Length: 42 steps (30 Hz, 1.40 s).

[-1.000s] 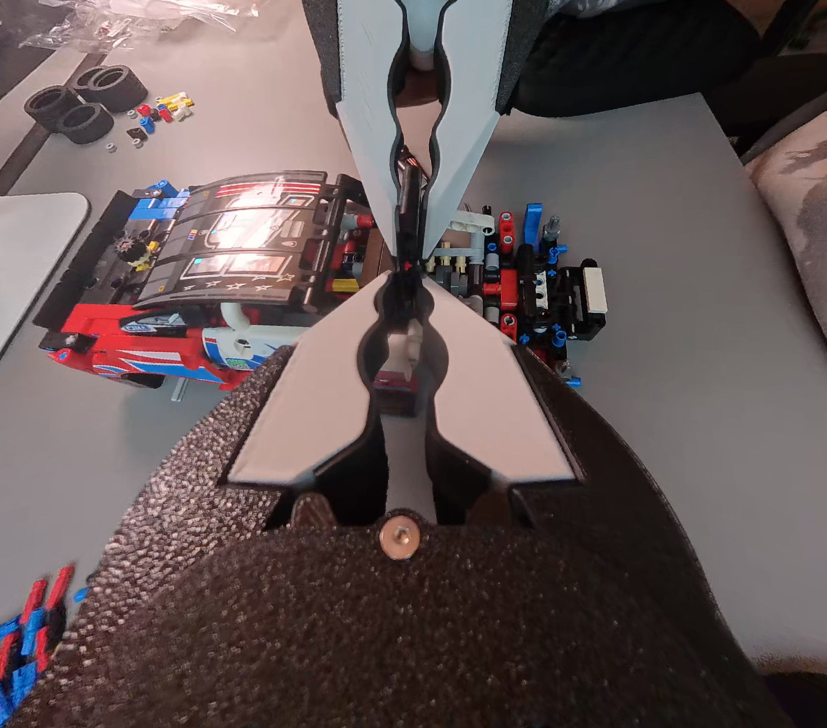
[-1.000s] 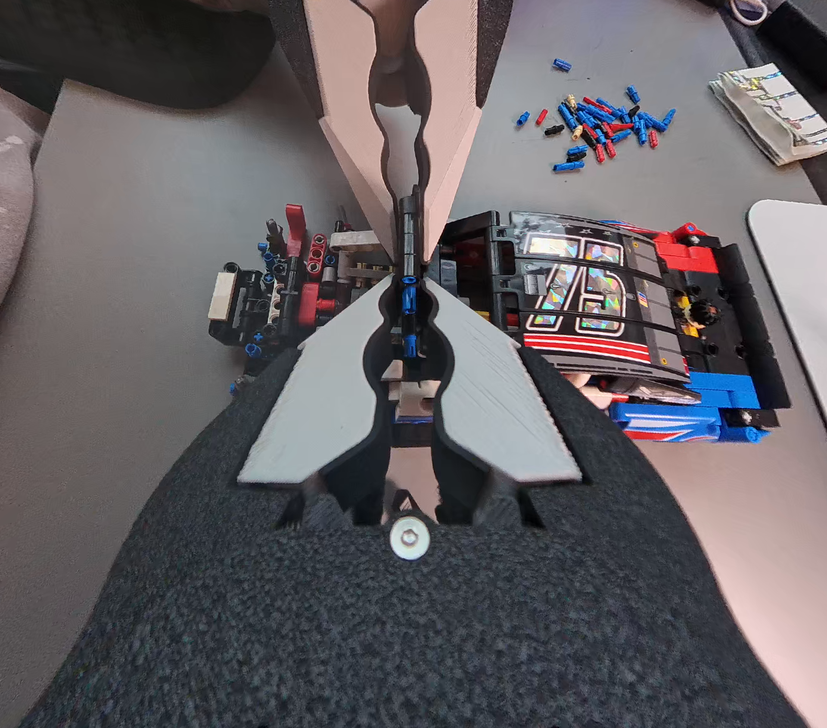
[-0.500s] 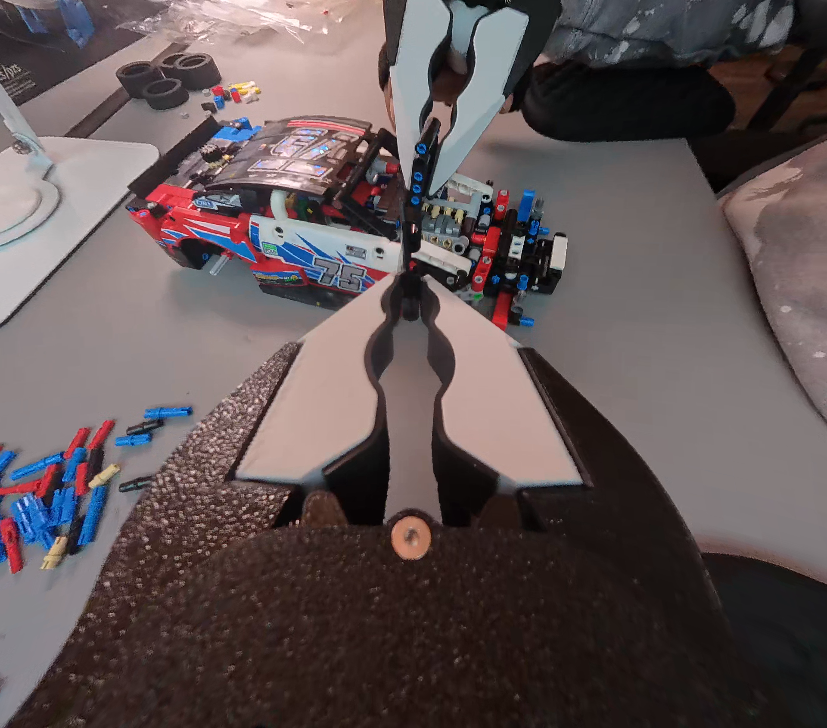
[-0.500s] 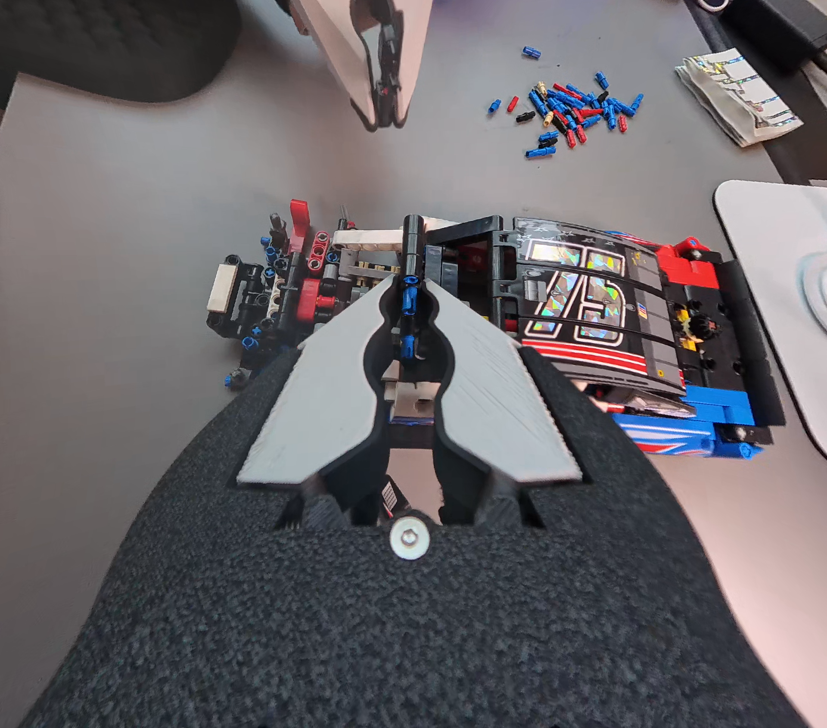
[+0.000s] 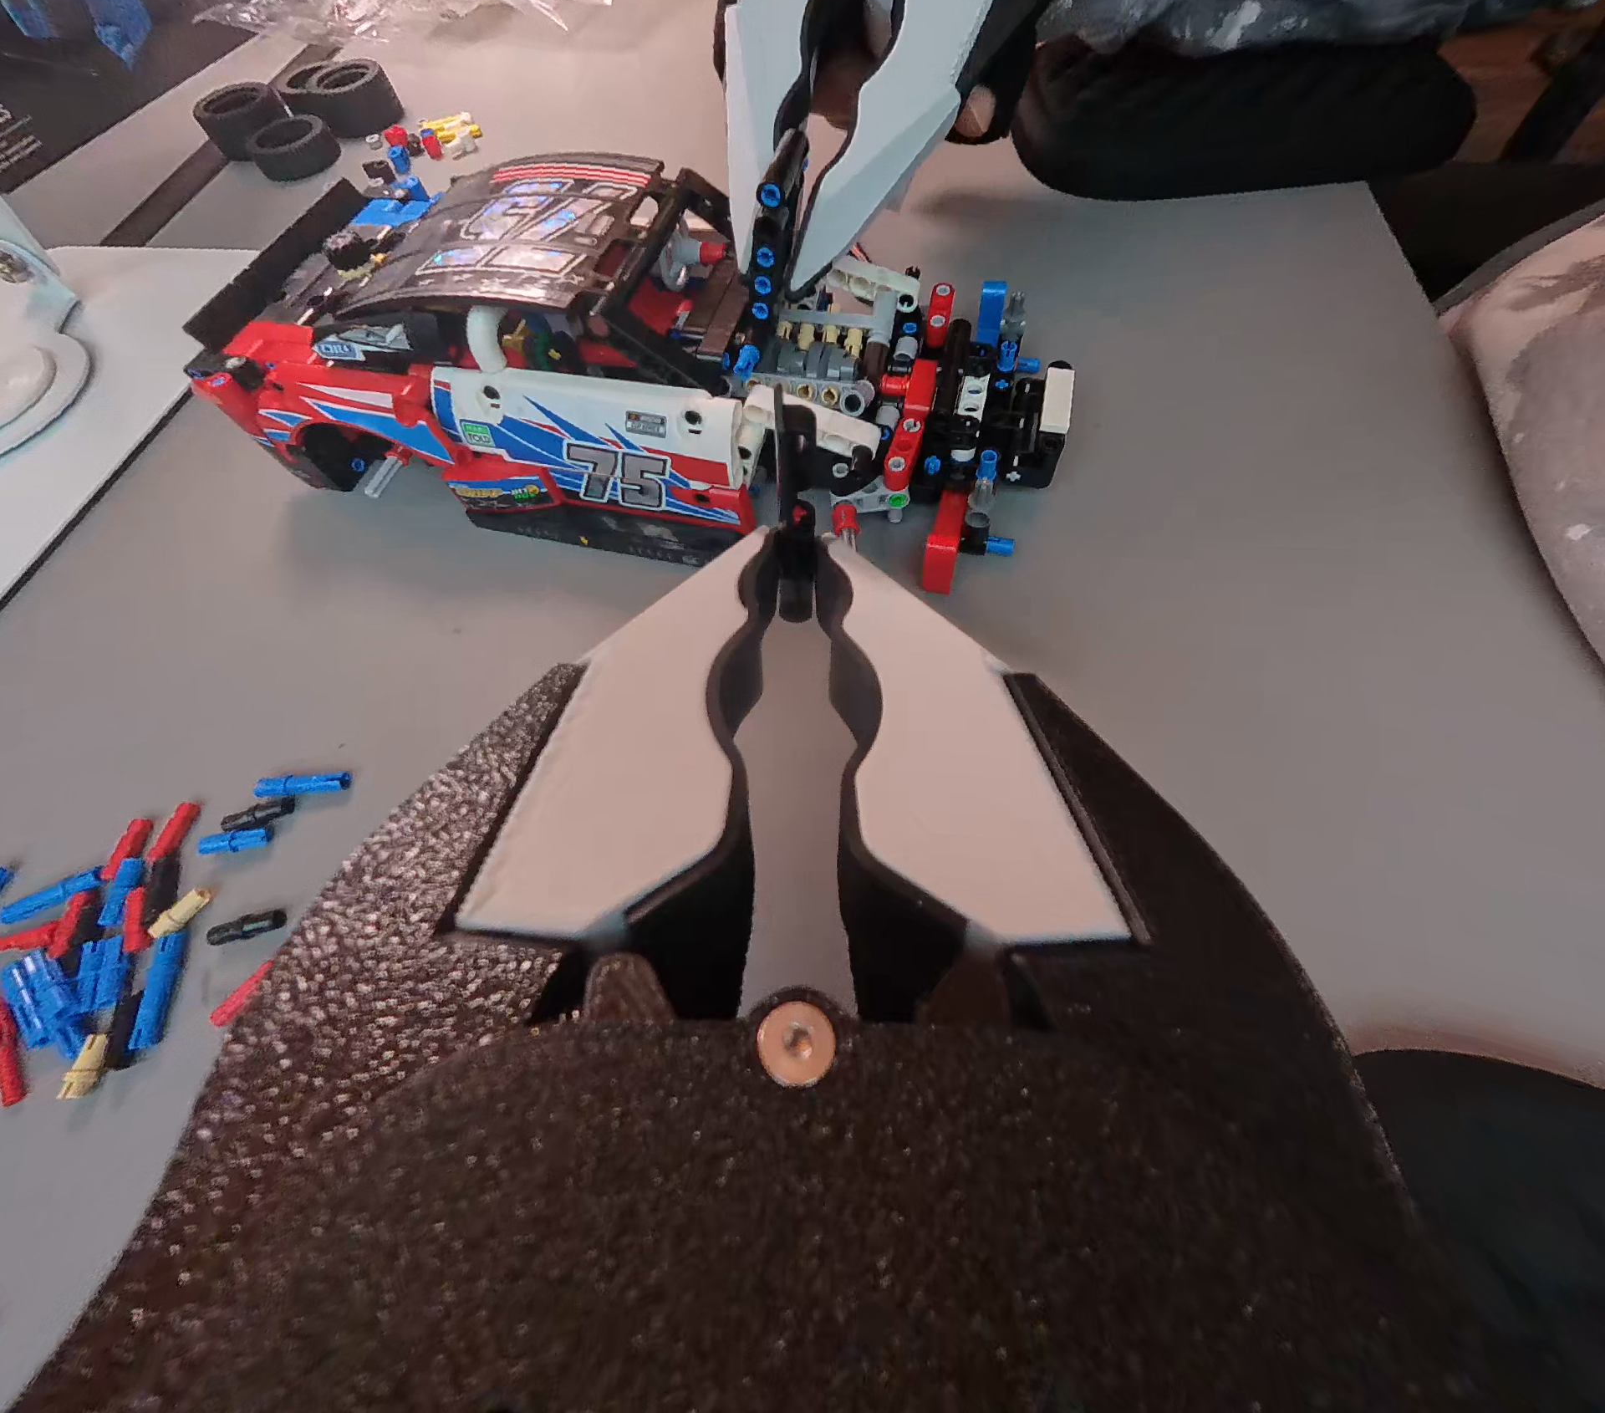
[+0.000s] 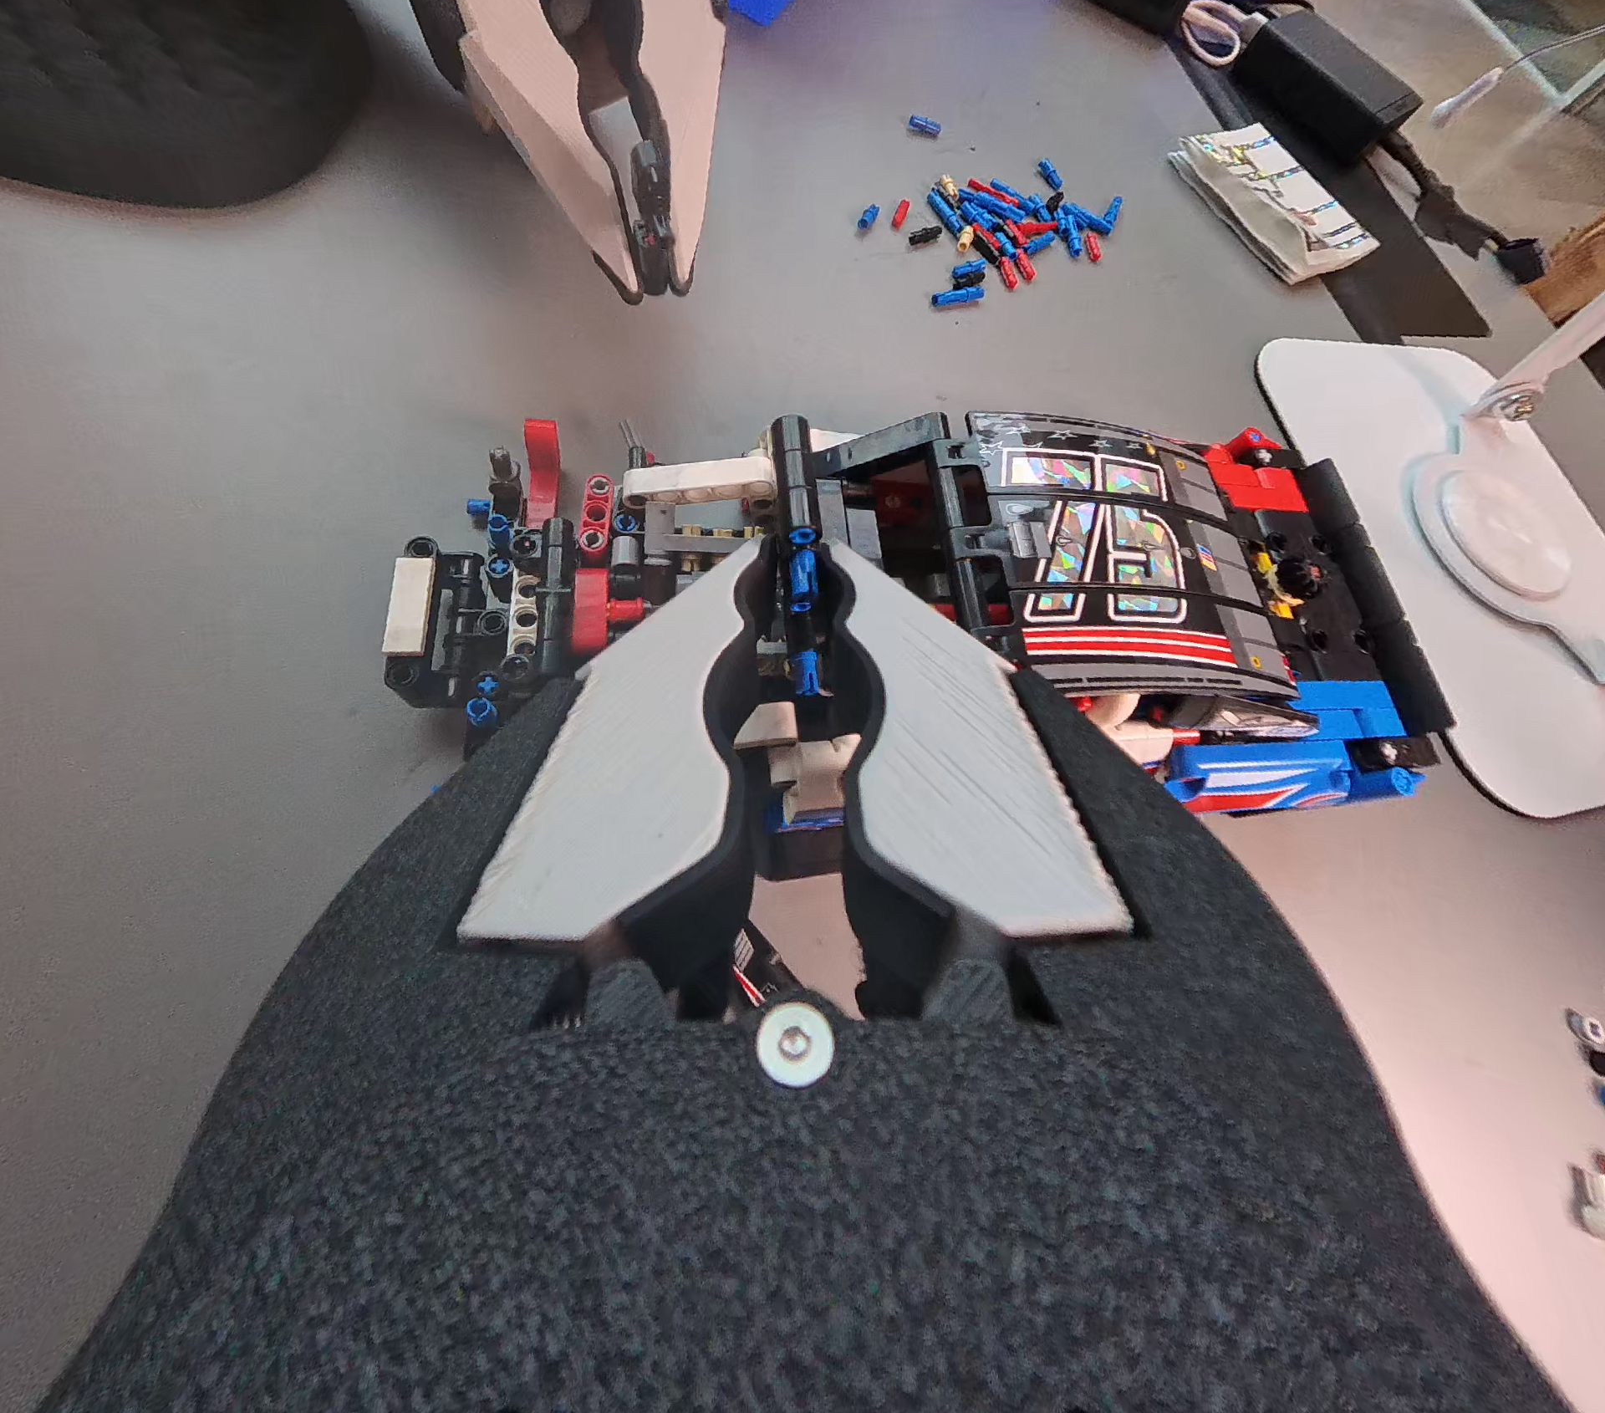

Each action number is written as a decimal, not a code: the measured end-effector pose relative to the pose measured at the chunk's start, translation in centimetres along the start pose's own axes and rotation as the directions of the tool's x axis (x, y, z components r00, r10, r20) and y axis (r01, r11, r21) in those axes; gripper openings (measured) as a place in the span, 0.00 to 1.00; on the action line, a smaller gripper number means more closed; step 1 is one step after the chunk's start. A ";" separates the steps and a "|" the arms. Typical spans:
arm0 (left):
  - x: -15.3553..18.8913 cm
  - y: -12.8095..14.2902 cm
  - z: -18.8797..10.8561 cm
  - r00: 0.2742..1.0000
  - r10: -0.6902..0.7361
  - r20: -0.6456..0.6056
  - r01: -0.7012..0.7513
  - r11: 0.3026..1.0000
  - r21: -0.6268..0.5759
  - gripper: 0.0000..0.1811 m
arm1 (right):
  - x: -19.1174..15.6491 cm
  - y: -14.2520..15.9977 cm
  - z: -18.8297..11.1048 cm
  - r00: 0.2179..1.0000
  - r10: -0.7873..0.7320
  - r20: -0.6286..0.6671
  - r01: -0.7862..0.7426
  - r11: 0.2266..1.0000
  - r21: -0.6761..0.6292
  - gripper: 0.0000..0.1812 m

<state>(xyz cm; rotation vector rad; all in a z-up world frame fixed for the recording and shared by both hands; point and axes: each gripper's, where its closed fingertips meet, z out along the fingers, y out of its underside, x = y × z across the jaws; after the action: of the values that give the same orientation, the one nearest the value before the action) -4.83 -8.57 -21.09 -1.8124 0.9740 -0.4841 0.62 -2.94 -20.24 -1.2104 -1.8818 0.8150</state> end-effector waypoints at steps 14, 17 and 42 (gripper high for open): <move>2.5 -4.6 -0.1 0.992 -0.011 -0.127 0.036 0.980 0.195 0.03 | -3.5 -6.6 -2.4 0.995 -0.030 0.098 0.012 0.984 0.179 0.11; 3.6 -5.1 0.3 0.989 0.020 -0.145 0.009 0.981 0.196 0.03 | -5.1 -7.3 -1.6 0.985 -0.031 0.167 -0.002 0.980 0.198 0.11; 1.9 -3.8 0.4 0.984 -0.132 -0.117 0.152 0.971 0.183 0.07 | -4.7 -7.6 0.1 0.997 -0.066 0.050 0.051 0.965 0.258 0.02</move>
<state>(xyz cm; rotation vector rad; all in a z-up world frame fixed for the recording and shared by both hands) -1.87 -9.14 -18.03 -1.7029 0.8401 -0.7428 -1.61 -9.96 -15.22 -0.9762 -1.7838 1.0353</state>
